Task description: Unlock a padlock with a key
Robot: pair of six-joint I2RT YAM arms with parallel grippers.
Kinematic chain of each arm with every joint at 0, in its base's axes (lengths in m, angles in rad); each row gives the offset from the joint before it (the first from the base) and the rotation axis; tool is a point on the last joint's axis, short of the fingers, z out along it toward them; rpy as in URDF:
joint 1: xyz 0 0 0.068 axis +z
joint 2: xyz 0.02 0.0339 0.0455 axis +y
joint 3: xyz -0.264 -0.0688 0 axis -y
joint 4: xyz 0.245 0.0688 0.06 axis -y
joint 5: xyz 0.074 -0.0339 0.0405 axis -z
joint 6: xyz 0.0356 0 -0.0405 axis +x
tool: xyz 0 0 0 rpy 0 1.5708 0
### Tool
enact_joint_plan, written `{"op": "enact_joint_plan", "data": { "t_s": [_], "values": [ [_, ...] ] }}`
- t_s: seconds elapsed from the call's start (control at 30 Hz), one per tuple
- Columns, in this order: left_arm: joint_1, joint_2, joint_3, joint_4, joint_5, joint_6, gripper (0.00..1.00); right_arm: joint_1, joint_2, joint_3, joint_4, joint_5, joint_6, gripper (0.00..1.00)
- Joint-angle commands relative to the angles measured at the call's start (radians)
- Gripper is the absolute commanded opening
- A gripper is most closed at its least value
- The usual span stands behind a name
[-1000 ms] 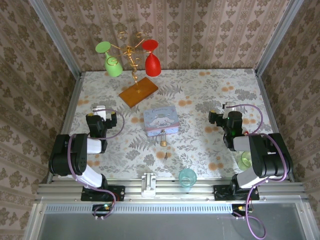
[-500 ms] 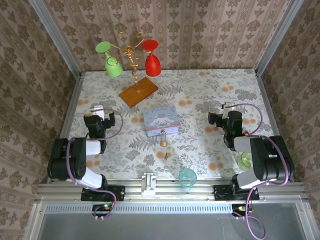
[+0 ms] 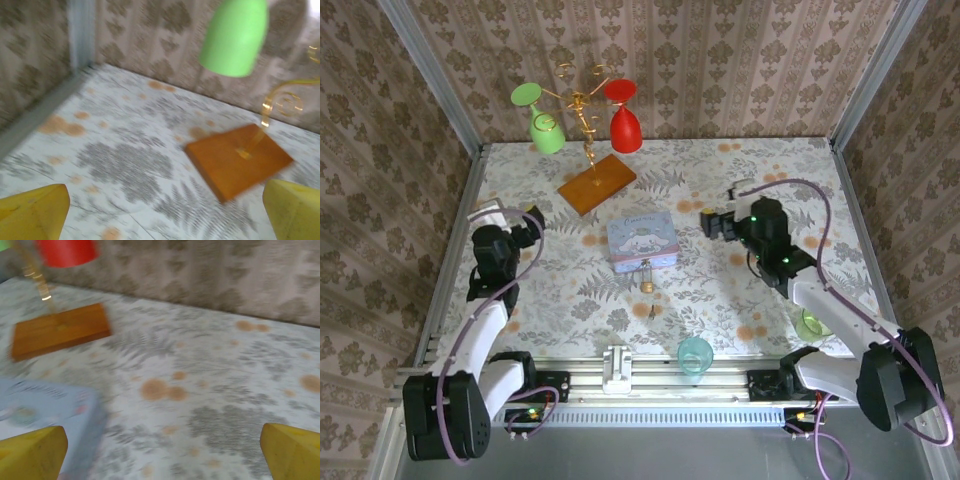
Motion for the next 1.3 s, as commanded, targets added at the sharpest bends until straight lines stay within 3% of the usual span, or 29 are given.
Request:
{"op": "enact_joint_plan", "data": {
  "t_s": [0.0, 0.23, 0.43, 0.77, 1.27],
  "values": [
    [-0.053, -0.049, 0.067, -0.264, 0.255, -0.131, 1.0, 0.113, -0.006, 0.123, -0.34, 0.055, 0.047, 0.97],
    [-0.31, -0.124, 0.049, -0.434, 0.282, -0.213, 1.0, 0.385, 0.107, 0.219, -0.551, 0.13, 0.253, 0.89],
    [-0.446, -0.076, 0.019, -0.426, 0.313, -0.276, 1.0, 0.53, 0.224, 0.212, -0.553, 0.075, 0.498, 0.8],
    [-0.489, -0.063, -0.077, -0.331, 0.313, -0.363, 1.0, 0.661, 0.455, 0.221, -0.509, 0.052, 0.675, 0.62],
    [-0.497, -0.05, -0.114, -0.287, 0.299, -0.38, 1.0, 0.68, 0.574, 0.241, -0.493, 0.077, 0.748, 0.45]
  ]
}}
